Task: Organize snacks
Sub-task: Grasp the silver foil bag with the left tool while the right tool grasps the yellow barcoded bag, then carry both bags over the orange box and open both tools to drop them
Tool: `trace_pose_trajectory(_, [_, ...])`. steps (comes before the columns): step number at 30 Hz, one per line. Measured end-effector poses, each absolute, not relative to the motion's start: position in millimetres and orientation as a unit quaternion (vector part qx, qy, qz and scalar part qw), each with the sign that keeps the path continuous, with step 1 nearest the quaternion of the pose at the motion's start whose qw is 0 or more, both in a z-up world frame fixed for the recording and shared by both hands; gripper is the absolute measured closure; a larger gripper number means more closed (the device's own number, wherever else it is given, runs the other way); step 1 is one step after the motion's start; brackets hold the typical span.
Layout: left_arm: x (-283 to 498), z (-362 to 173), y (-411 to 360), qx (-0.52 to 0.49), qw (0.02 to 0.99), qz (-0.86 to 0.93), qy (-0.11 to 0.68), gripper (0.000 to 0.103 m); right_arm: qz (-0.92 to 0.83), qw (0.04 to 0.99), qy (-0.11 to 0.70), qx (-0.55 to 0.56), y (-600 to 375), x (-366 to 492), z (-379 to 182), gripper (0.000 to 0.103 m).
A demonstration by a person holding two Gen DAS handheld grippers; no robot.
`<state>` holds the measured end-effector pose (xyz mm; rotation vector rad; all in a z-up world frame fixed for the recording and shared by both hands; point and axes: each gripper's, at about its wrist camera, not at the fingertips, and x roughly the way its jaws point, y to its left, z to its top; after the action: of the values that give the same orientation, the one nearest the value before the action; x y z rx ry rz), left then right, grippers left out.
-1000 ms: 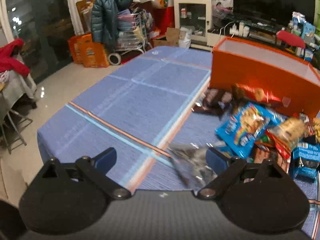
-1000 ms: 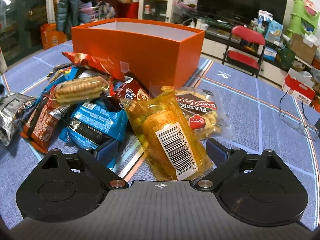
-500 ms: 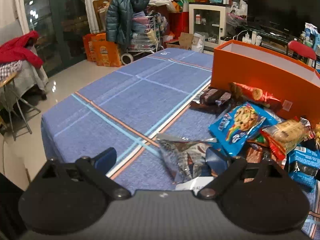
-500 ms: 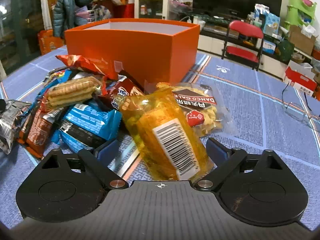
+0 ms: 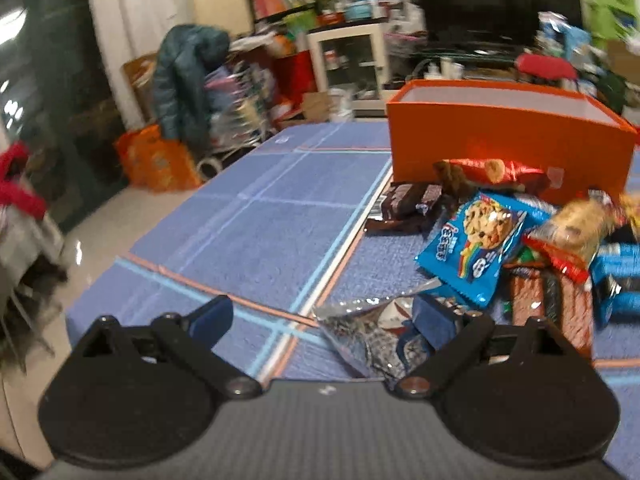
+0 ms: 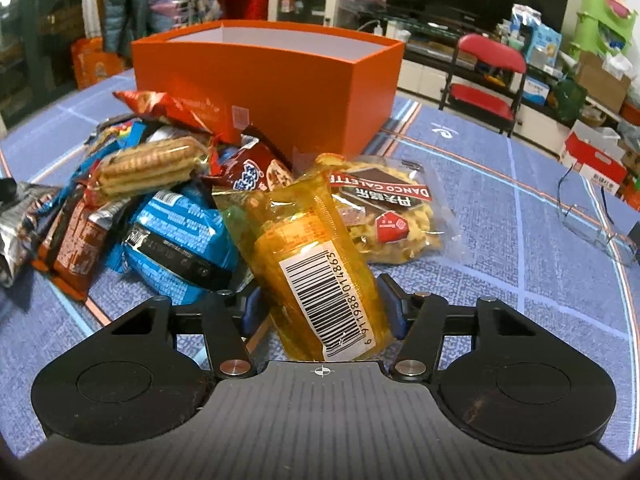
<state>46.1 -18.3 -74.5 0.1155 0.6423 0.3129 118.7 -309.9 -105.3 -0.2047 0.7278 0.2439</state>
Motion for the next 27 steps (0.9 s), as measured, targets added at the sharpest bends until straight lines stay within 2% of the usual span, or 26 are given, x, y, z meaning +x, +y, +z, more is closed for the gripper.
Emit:
trace_pose_trajectory(3, [46, -62, -3, 0.025, 0.927, 0.159, 0.340, 0.011, 0.115, 0.922, 0.357, -0.095, -310, 121, -106, 0.059])
trace_pose_trajectory(8, [22, -50, -5, -0.022, 0.928, 0.195, 0.318, 0.011, 0.116, 0.922, 0.358, -0.090, -310, 122, -106, 0.059])
trace_pose_trajectory(13, [22, -63, -22, -0.074, 0.910, 0.221, 0.343, 0.011, 0.115, 0.923, 0.358, -0.084, -312, 121, -107, 0.059])
trace_pose_trajectory(18, [28, -72, -47, -0.065, 0.911, 0.222, 0.341, 0.010, 0.117, 0.923, 0.358, -0.073, -316, 121, -108, 0.058])
trace_pose_trajectory(27, [43, -99, -36, -0.095, 0.908, 0.178, 0.368, 0.011, 0.125, 0.920, 0.366, -0.059, -321, 120, -107, 0.062])
